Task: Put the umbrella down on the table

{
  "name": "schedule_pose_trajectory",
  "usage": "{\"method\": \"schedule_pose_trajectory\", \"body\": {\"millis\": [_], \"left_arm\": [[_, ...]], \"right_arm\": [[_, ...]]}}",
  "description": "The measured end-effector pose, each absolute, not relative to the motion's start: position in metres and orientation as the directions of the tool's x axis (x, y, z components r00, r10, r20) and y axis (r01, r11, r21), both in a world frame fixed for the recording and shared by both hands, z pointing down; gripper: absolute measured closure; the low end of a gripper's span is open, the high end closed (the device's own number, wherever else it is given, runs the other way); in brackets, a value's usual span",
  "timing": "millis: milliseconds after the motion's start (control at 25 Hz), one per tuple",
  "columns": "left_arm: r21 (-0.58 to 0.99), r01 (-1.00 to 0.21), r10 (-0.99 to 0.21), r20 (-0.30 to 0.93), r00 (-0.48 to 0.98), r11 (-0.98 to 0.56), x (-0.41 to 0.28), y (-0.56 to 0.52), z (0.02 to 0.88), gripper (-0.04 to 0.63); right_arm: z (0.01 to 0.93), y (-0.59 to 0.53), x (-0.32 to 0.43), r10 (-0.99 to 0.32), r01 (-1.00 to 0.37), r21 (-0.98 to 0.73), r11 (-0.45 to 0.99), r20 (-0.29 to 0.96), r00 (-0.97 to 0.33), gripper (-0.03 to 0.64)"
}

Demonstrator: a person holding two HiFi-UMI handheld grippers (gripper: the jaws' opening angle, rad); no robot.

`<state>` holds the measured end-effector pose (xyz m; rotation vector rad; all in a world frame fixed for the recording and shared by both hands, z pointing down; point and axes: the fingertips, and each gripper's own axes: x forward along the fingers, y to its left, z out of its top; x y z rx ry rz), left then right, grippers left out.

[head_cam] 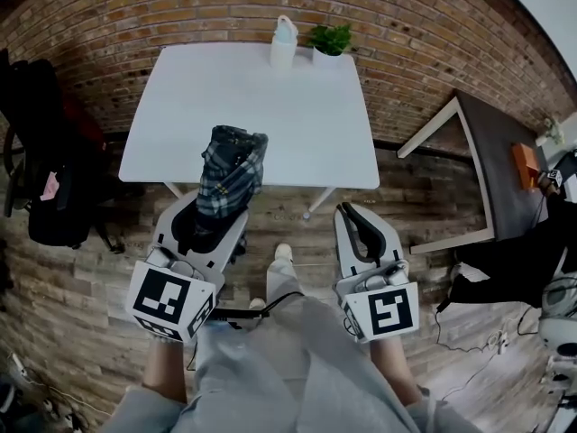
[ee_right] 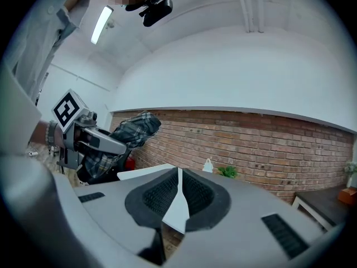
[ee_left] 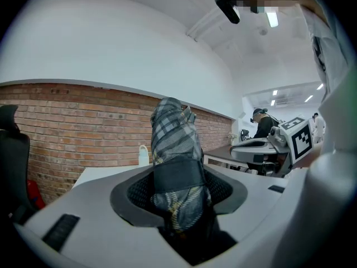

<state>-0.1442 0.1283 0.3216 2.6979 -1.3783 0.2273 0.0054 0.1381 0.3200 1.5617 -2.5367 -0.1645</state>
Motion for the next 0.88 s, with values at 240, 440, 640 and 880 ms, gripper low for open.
{"method": "schedule_pose_trajectory", "body": {"millis": [240, 440, 640, 880], "left_arm": [[0.024, -0.824, -0.807, 0.186, 0.560, -0.566, -0.129, 0.072, 0.320, 0.359], [0.036, -0.838, -0.819, 0.191, 0.541, -0.544, -0.112, 0.019, 0.323, 0.359], [0.043, -0.850, -0.829, 0.199, 0.522, -0.525, -0.092, -0.032, 0.322, 0.359], [0.053, -0.870, -0.846, 0.212, 0.489, -0.490, -0.071, -0.082, 0.321, 0.359]], "right_arm": [[0.329, 0.077, 0.019, -0.869, -0.850, 0.183, 0.495, 0.122, -0.479, 0.565], [0.332, 0.019, 0.036, -0.856, -0.839, 0.173, 0.516, 0.131, -0.500, 0.565], [0.334, -0.039, 0.054, -0.838, -0.824, 0.159, 0.544, 0.142, -0.527, 0.565], [0.334, -0.095, 0.073, -0.815, -0.805, 0.136, 0.578, 0.142, -0.561, 0.565]]}}
